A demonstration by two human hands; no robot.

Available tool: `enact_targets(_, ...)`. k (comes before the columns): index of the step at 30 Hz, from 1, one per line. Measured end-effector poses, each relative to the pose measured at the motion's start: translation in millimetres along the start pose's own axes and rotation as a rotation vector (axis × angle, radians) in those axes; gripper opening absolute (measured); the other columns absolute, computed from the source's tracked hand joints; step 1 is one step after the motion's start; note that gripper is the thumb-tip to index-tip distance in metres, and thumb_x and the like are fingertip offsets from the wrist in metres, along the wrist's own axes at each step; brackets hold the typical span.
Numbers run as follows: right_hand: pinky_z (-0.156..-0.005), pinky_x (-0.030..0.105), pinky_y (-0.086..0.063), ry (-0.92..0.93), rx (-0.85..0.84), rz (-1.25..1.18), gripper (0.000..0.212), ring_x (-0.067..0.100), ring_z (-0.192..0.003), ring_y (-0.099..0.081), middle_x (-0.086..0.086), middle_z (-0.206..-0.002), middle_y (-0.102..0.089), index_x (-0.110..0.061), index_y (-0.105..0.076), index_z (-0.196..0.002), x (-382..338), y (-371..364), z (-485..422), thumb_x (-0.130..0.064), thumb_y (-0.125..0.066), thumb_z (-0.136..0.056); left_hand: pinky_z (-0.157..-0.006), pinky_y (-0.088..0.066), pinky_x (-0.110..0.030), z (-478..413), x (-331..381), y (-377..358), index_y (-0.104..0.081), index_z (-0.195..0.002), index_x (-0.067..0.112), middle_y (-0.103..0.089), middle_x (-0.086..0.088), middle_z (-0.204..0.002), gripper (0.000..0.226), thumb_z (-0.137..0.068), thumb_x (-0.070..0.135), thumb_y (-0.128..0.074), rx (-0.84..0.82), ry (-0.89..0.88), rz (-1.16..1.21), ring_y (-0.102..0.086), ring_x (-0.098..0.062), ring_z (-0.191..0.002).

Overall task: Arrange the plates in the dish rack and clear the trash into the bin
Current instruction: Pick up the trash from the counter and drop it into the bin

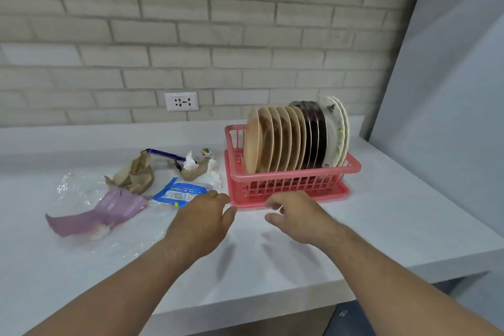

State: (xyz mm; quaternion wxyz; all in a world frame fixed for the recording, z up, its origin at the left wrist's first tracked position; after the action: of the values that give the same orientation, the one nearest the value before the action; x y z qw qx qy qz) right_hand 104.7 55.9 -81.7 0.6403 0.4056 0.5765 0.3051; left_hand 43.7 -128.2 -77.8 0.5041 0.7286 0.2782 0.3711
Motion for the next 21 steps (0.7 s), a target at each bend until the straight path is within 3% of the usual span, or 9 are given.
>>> enact_targets(4, -0.095, 0.032, -0.048, 0.069, -0.048, 0.000, 0.029, 0.013, -0.108, -0.056, -0.008, -0.118, -0.062, -0.023, -0.065, -0.119, -15, -19, -41, -0.033, -0.062, -0.092, -0.078, -0.047, -0.031, -19, -34, -9, -0.058, -0.119, 0.025, -0.058, 0.005, -0.116, 0.032, -0.099, 0.040, -0.038, -0.019, 0.075, -0.041, -0.056, -0.018, -0.106)
enact_targets(7, -0.076, 0.035, -0.053, 0.108, -0.034, 0.009, 0.014, 0.016, -0.082, -0.058, -0.004, -0.091, -0.063, -0.017, -0.067, -0.092, -23, -28, -70, -0.030, -0.064, -0.090, -0.080, -0.050, -0.032, -39, -57, -14, -0.061, -0.106, 0.024, -0.059, 0.006, -0.106, 0.025, -0.098, 0.036, -0.040, -0.009, 0.091, -0.057, -0.059, -0.017, -0.100)
enact_targets(9, -0.068, 0.031, -0.050, 0.129, -0.042, 0.020, 0.013, 0.016, -0.075, -0.056, -0.005, -0.082, -0.059, -0.016, -0.062, -0.084, -28, -33, -85, -0.027, -0.064, -0.089, -0.078, -0.051, -0.035, -54, -69, -14, -0.061, -0.100, 0.022, -0.056, 0.006, -0.098, 0.021, -0.097, 0.030, -0.043, -0.007, 0.088, -0.079, -0.059, -0.019, -0.096)
enact_targets(14, -0.071, 0.028, -0.043, 0.205, -0.089, 0.067, 0.020, 0.018, -0.080, -0.055, -0.005, -0.089, -0.059, -0.014, -0.065, -0.105, -33, -45, -107, -0.029, -0.062, -0.092, -0.076, -0.047, -0.031, -83, -87, -17, -0.061, -0.107, 0.019, -0.056, 0.004, -0.104, 0.024, -0.098, 0.030, -0.041, -0.026, 0.084, -0.136, -0.054, -0.018, -0.095)
enact_targets(17, -0.085, 0.031, -0.049, 0.190, -0.158, 0.081, 0.040, 0.021, -0.101, -0.059, 0.002, -0.114, -0.061, -0.023, -0.056, -0.132, -40, -57, -111, -0.035, -0.059, -0.094, -0.077, -0.045, -0.028, -95, -97, -18, -0.059, -0.115, 0.022, -0.057, 0.004, -0.112, 0.028, -0.097, 0.034, -0.041, -0.031, 0.092, -0.137, -0.055, -0.018, -0.100)
enact_targets(21, -0.095, 0.039, -0.050, 0.164, -0.178, 0.093, 0.044, 0.023, -0.114, -0.058, 0.007, -0.131, -0.057, -0.024, -0.051, -0.138, -53, -69, -116, -0.036, -0.057, -0.095, -0.082, -0.045, -0.030, -106, -106, -14, -0.054, -0.128, 0.025, -0.056, 0.004, -0.124, 0.035, -0.098, 0.038, -0.043, -0.025, 0.048, -0.144, -0.054, -0.018, -0.110)
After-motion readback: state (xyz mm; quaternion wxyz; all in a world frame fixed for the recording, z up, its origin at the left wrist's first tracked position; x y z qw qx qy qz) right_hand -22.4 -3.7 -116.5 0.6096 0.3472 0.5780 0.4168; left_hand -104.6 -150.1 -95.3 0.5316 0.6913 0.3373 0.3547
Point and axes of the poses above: each hand's wrist, its own z-axis away from the middle knuckle, its own y-axis out of the back of the hand, x = y × z, the point moved 4 cm from there along -z, towards the middle knuckle
